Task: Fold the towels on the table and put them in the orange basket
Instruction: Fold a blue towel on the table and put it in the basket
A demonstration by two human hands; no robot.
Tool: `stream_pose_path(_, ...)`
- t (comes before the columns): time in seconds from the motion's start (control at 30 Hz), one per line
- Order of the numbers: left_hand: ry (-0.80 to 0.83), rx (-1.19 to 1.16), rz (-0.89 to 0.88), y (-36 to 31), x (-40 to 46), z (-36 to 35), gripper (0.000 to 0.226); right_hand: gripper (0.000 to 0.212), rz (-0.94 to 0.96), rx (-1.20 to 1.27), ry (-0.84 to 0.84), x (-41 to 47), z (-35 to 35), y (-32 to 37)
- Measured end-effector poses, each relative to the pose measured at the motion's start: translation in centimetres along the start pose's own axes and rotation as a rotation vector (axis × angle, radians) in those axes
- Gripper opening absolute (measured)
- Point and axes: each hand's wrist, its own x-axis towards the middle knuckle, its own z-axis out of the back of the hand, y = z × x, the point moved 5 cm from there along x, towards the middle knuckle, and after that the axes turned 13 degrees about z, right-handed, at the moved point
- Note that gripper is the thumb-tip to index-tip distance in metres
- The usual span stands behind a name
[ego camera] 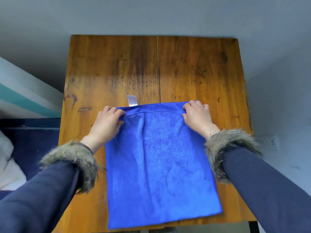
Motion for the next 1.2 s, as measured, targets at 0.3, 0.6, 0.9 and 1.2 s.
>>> stream_pose_path(0.3, 0.045, -0.402, 0.169, 2.5, -0.2, 2.1, 0.012, 0.056, -0.039, -0.125, 0.150, 1.2, 0.5, -2.4)
stream_pose_path(0.6, 0.146, -0.645, 0.229, 2.8, -0.8, 3.9, 0.010, 0.013, -0.193, 0.225, -0.115, -1.7, 2.1, -4.7)
stream_pose_path(0.9, 0.209, -1.096, 0.445, 5.1, -1.0, 3.3, 0.013, 0.013, -0.235, 0.519, -0.322, -1.6, 3.9, -6.1)
stream_pose_path(1.2, 0.003, -0.304, 0.151, 4.7, 2.6, 0.8, 0.004, 0.013, 0.040, 0.274, -0.102, 2.7, 1.4, -5.1)
